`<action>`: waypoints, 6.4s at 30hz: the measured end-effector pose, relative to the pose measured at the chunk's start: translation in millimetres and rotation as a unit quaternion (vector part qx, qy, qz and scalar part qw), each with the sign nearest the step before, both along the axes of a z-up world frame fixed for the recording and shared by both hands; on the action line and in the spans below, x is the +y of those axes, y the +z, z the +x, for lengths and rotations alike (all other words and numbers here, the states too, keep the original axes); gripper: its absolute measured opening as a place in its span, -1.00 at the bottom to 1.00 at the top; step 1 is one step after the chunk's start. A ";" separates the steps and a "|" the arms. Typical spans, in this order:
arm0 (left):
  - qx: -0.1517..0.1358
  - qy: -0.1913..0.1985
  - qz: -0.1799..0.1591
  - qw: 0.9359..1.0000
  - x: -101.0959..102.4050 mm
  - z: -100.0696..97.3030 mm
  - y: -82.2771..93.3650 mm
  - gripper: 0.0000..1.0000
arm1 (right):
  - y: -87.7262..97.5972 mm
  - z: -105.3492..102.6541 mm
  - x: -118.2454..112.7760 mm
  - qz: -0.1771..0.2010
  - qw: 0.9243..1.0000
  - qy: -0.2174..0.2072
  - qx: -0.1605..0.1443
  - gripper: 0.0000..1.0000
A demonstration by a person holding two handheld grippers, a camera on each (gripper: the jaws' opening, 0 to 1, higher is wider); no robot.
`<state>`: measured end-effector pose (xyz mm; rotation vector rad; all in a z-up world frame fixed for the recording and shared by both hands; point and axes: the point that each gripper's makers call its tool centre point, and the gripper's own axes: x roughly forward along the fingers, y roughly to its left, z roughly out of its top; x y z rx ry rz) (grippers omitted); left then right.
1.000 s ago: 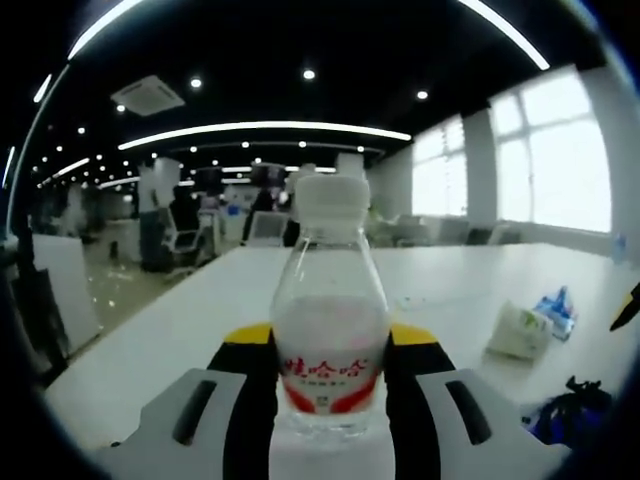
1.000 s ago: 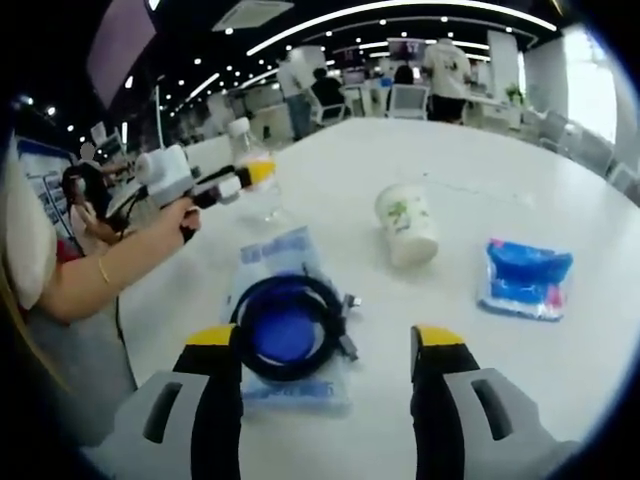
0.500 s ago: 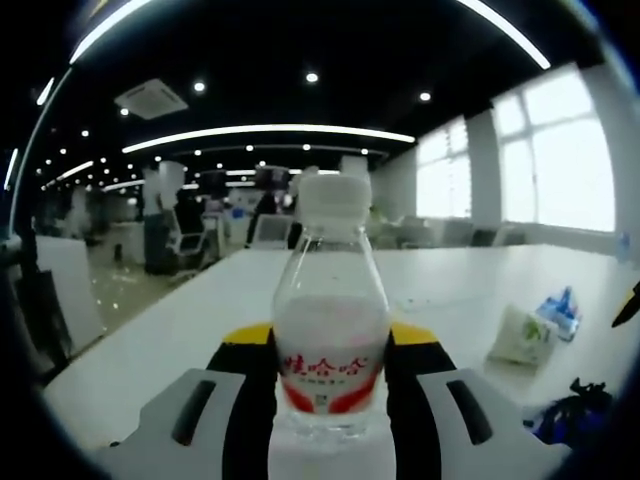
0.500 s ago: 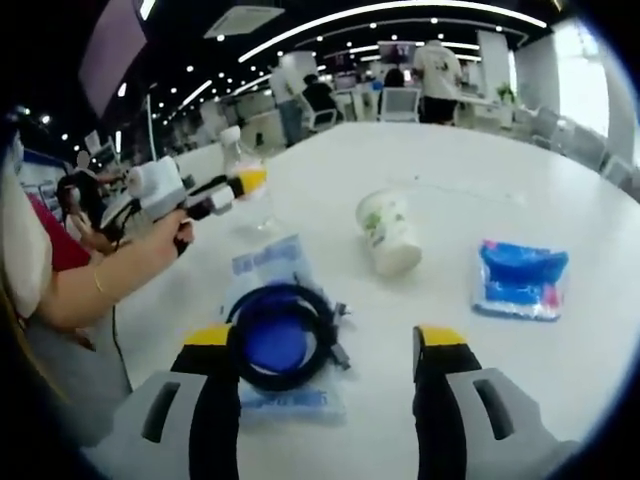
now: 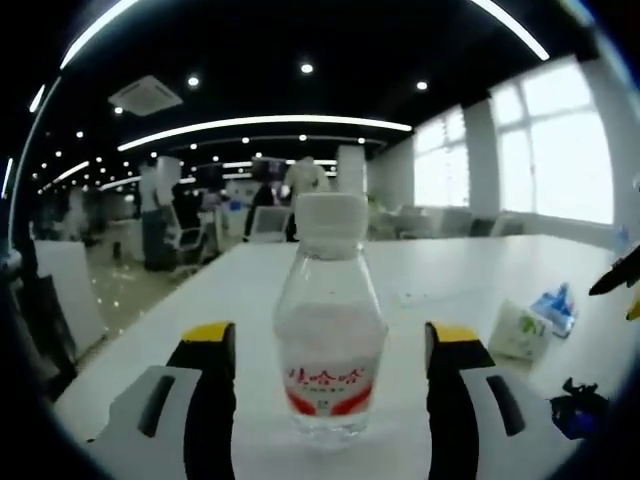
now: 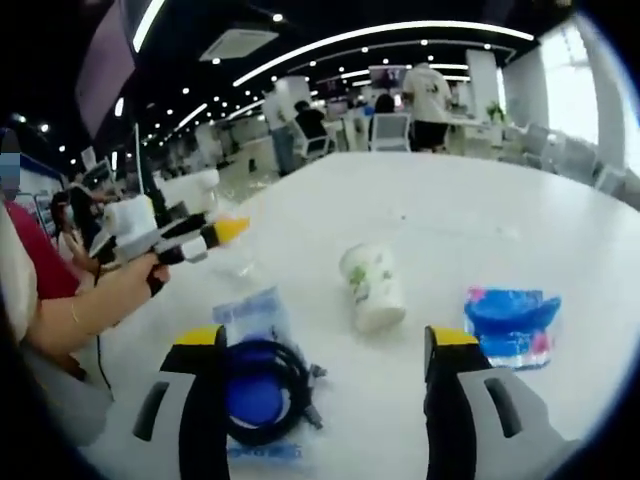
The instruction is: Arrange the tabletop items into an orderly group along one side of the table until the central work area is clear of visible clutter.
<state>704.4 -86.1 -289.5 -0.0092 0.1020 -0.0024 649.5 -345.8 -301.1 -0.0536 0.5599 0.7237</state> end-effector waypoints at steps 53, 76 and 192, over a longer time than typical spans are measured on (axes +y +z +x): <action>0.091 -0.137 0.034 0.986 -48.0 -90.8 31.8 0.99 | -67.6 78.1 19.6 -0.051 0.999 0.006 0.013 0.32; 0.111 -0.145 0.023 0.983 -51.7 -105.8 32.8 0.99 | -56.4 73.2 26.4 -0.038 0.999 0.010 0.001 -0.25; -0.004 -0.211 -0.004 0.977 -111.7 -82.1 93.3 -0.24 | 66.5 -91.6 68.2 0.141 0.976 0.164 -0.025 0.62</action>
